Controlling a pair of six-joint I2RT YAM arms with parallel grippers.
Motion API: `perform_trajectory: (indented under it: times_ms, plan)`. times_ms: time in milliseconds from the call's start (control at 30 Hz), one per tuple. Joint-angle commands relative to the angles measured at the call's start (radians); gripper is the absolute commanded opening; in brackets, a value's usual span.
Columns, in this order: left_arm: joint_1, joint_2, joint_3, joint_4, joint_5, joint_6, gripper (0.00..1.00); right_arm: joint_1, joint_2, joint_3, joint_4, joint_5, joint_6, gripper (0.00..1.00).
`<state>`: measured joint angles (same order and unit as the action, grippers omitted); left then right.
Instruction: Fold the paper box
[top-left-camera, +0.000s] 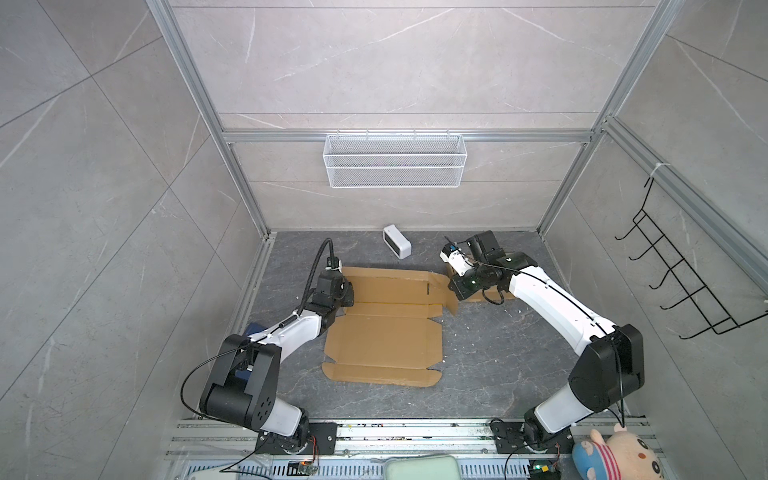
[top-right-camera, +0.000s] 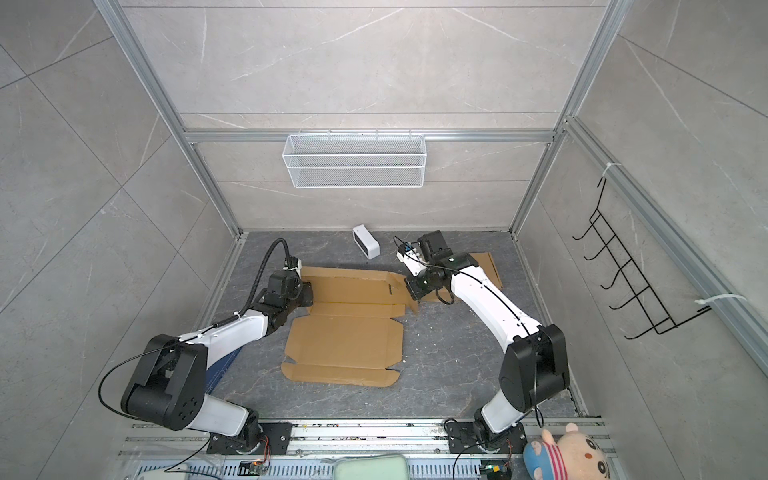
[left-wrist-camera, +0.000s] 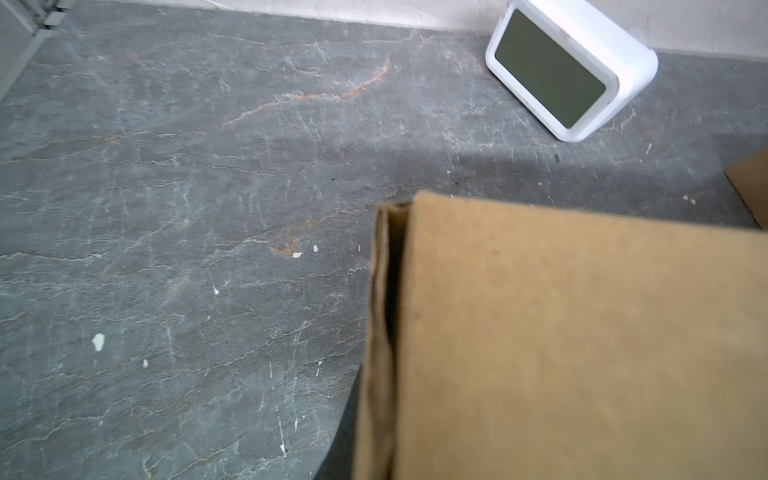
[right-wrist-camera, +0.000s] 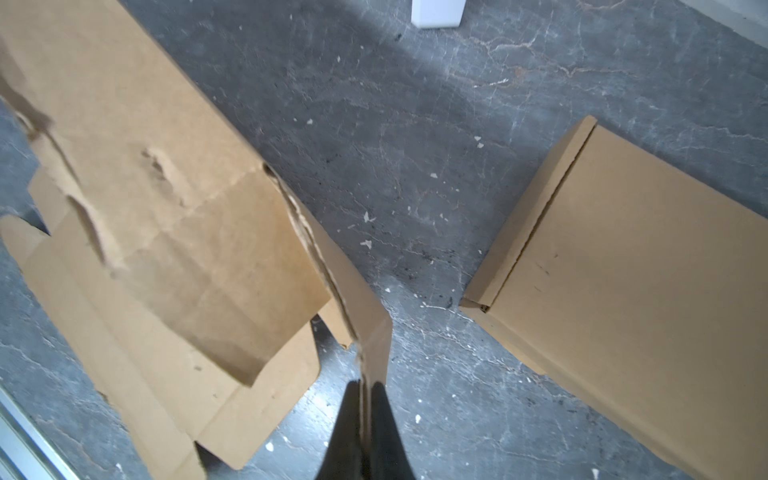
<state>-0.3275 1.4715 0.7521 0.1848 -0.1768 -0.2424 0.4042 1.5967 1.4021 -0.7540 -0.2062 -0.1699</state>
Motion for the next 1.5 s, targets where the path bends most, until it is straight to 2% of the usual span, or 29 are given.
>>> perform_trajectory:
  times_ms: [0, 433, 800, 900, 1000, 1133, 1467]
  plan:
    - [-0.017, -0.051, -0.014, 0.099, -0.025, -0.049, 0.00, 0.028, -0.033, -0.009, 0.047, -0.009, 0.088, 0.04]
    - [-0.027, -0.089, -0.075, 0.165, -0.080, -0.070, 0.00, 0.034, -0.044, -0.003, 0.024, -0.124, 0.239, 0.03]
    - [-0.027, -0.101, -0.102, 0.170, -0.099, -0.063, 0.00, 0.039, -0.126, -0.081, -0.031, -0.145, 0.244, 0.01]
    - [-0.027, -0.102, -0.109, 0.183, -0.093, -0.083, 0.00, 0.039, -0.141, -0.114, -0.011, -0.138, 0.298, 0.01]
    - [-0.028, -0.095, -0.111, 0.193, -0.077, -0.095, 0.00, 0.050, -0.176, -0.187, 0.101, -0.150, 0.421, 0.00]
    - [-0.030, -0.090, -0.113, 0.202, -0.066, -0.098, 0.00, 0.076, -0.197, -0.251, 0.221, -0.099, 0.543, 0.00]
    - [-0.058, -0.078, -0.108, 0.210, -0.059, -0.097, 0.00, 0.206, -0.128, -0.220, 0.272, 0.055, 0.692, 0.02]
